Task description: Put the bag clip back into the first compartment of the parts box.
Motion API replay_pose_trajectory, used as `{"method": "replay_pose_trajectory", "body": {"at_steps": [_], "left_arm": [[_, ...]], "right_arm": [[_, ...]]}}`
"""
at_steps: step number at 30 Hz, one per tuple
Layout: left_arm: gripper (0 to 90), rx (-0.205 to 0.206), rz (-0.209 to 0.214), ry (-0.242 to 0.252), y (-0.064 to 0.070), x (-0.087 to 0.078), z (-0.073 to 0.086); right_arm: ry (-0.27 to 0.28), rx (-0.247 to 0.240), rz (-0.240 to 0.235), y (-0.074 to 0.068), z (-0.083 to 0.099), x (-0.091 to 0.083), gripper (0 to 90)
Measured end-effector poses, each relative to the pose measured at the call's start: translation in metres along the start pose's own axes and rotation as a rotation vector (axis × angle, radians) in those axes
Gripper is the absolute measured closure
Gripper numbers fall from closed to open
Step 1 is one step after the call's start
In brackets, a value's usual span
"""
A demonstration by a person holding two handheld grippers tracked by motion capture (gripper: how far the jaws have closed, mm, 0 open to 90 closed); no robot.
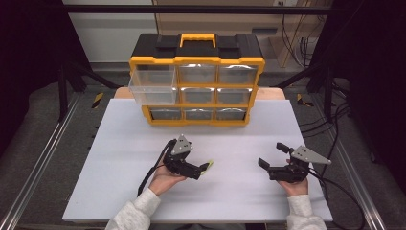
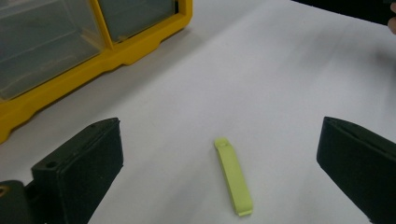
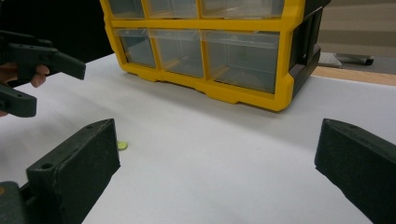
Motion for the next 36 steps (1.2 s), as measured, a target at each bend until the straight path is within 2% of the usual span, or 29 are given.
{"method": "replay_pose_trajectory", "body": {"at_steps": [11,21,22,29,32,36], "left_arm": [[0.8,-0.022,0.006,-0.046,-0.001,0.013,0.006],[3.0,-0.056,-0.007,-0.122,-0.001,0.029,0.015],[4.1,-0.062,-0.011,-0.137,-0.001,0.032,0.016],[13.1,-0.082,-0.007,-0.157,0.000,0.036,0.018],[21.1,-0.090,-0.011,-0.164,0.001,0.038,0.020],[27.0,-0.097,-0.011,-0.177,0.002,0.041,0.021]], "right_arm": [[-0.006,0.005,-0.001,0.000,0.000,0.000,0.4],[-0.007,0.001,0.000,-0.001,0.000,0.001,0.4],[-0.007,0.001,-0.001,-0.001,0.000,0.001,0.4],[-0.009,-0.002,0.000,-0.001,0.001,0.001,0.4],[-0.013,0.004,-0.003,-0.001,0.001,0.001,0.4],[-0.012,0.003,0.000,-0.001,0.001,0.001,0.4]]}}
Point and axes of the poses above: each handheld gripper's, and its own axes: x roughly forward along the jaws, z roughly out of its underside, y roughly to its right, the point moved 2 cm from there along x, roughly forward along the jaws, and after that the axes turned 13 degrees about z, right-handed, at the moved point
